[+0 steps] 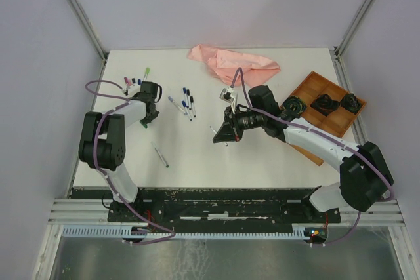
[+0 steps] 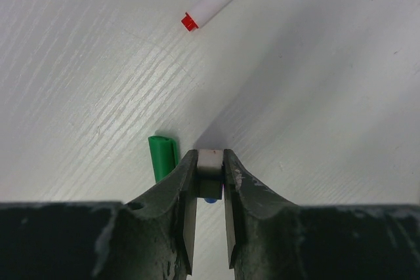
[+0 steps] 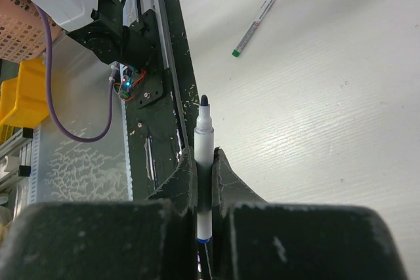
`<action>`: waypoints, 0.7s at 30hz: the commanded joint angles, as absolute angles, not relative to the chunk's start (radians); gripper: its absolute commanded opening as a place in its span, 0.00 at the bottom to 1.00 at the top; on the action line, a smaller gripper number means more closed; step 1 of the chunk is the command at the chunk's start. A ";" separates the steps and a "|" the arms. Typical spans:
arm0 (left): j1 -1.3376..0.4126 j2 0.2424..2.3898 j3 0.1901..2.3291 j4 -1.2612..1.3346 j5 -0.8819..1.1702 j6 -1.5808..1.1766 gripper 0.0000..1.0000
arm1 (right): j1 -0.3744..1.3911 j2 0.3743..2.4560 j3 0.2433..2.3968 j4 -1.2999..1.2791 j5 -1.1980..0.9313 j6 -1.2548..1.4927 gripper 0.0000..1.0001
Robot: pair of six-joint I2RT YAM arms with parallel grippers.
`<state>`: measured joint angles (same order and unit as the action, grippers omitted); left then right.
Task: Open the pen caps
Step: Place the pen cap at the center of the board.
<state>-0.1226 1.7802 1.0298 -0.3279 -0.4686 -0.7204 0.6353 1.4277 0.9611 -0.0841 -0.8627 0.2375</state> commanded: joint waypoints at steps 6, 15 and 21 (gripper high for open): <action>-0.114 1.749 1.040 -0.322 -0.474 -0.713 0.31 | 0.631 1.404 1.001 -0.063 -0.870 0.226 0.00; -0.115 1.728 1.050 -0.327 -0.466 -0.707 0.32 | 0.631 1.403 1.000 -0.062 -0.872 0.227 0.00; -0.115 1.667 1.059 -0.345 -0.445 -0.703 0.34 | 0.631 1.403 1.000 -0.063 -0.873 0.224 0.00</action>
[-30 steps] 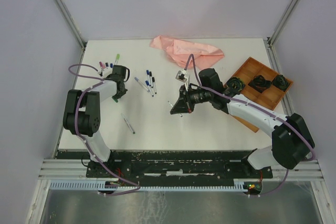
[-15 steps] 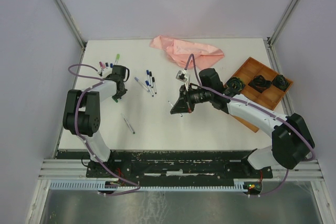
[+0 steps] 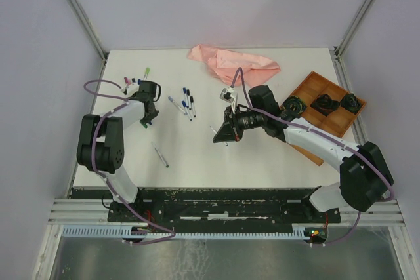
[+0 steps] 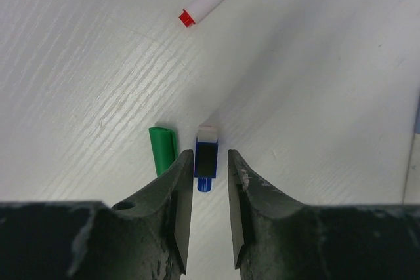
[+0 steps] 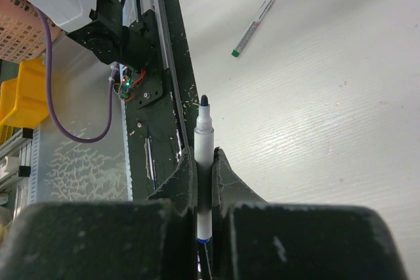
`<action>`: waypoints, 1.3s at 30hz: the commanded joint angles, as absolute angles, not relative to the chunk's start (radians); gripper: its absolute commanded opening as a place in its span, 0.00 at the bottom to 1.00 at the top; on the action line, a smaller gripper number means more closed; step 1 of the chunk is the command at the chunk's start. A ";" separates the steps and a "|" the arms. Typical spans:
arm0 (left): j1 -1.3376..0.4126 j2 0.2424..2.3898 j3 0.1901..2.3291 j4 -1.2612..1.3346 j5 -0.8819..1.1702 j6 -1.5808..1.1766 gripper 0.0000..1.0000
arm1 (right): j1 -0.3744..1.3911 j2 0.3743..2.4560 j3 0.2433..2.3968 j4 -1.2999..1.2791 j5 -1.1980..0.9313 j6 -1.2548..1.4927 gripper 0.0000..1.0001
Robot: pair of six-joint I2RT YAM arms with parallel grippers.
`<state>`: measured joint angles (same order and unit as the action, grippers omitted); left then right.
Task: Open the pen caps
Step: Place the pen cap at the center of the board, then place the pen at the center of the board.
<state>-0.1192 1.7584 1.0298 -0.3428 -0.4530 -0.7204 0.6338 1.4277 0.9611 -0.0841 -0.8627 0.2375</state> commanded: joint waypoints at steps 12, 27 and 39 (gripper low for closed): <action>-0.115 1.255 0.878 -0.276 -0.199 -0.707 0.41 | 0.676 1.441 1.002 -0.079 -0.807 0.188 0.00; -0.114 0.488 0.839 -0.315 -0.049 -0.577 0.76 | 0.957 1.895 1.416 -0.299 -0.290 0.306 0.00; -0.114 0.152 0.814 -0.506 -0.126 -0.569 0.82 | 1.112 2.272 1.881 -0.507 0.153 0.429 0.02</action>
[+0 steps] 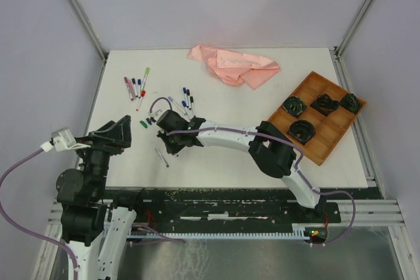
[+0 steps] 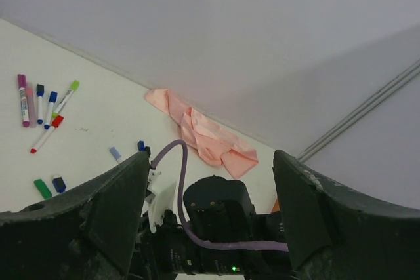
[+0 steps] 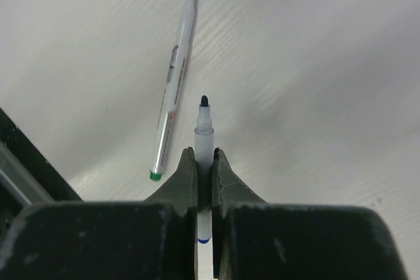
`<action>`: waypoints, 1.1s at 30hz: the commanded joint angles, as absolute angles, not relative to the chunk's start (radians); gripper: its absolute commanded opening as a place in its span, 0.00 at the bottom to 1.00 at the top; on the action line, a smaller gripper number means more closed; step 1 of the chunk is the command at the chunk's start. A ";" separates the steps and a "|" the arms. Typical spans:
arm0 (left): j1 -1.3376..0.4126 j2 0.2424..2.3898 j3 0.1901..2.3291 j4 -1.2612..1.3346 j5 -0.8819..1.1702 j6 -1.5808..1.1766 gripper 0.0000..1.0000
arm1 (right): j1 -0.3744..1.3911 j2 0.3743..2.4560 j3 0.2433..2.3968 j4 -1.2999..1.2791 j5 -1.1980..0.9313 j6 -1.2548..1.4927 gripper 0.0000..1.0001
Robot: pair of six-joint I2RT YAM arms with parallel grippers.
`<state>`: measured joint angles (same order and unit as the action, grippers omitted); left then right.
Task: Open the pen caps
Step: Place the pen at the center of the board.
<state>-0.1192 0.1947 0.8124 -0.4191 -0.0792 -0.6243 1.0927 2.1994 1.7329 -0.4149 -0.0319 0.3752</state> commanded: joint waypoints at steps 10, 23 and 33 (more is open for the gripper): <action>-0.114 0.096 0.823 -0.556 -0.155 -0.551 0.82 | 1.131 2.405 2.030 -0.563 0.169 0.424 0.13; -0.115 0.061 0.792 -0.560 -0.149 -0.572 0.82 | 1.137 2.451 2.087 -0.585 0.075 0.430 0.23; -0.115 0.049 0.782 -0.567 -0.147 -0.577 0.82 | 1.137 2.467 2.109 -0.606 0.099 0.426 0.29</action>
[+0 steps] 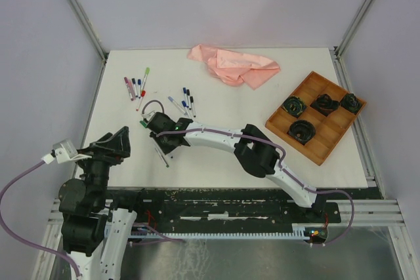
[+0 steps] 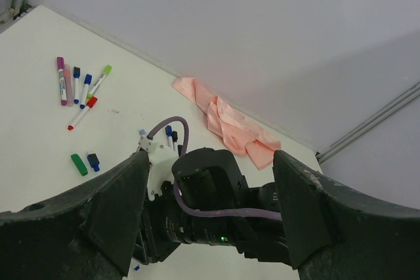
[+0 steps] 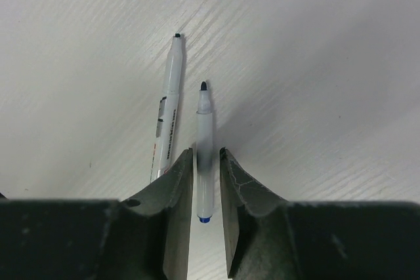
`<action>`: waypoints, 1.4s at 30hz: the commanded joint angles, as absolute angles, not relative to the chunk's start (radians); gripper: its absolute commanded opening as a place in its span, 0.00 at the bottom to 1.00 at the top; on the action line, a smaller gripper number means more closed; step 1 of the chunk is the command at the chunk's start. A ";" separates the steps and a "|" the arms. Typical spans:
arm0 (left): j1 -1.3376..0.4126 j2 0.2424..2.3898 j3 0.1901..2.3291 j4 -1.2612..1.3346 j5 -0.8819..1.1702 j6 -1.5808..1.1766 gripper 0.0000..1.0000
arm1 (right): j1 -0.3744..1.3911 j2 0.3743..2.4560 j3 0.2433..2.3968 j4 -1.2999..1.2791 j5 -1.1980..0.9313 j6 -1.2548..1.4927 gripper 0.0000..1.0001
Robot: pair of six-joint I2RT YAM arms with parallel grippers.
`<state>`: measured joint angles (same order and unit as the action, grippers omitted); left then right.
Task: Open the pen caps
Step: Place the pen at the center of the board.
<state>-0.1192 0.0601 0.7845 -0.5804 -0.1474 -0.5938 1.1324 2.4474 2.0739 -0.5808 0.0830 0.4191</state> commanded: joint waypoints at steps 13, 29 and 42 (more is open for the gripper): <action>-0.115 0.039 0.784 -0.575 -0.138 -0.587 0.82 | 1.115 2.430 2.199 -0.659 -0.011 0.417 0.31; -0.114 0.029 0.770 -0.586 -0.132 -0.595 0.82 | 0.975 2.378 2.240 -0.663 -0.223 0.036 0.46; -0.114 0.022 0.735 -0.582 -0.115 -0.616 0.82 | 0.879 2.511 2.418 -0.655 -0.131 -0.157 0.63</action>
<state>-0.1192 0.0357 0.7383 -0.5980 -0.1291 -0.5949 0.8803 2.4657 2.3138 -0.6918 -0.1783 -0.0822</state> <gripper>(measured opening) 0.820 0.627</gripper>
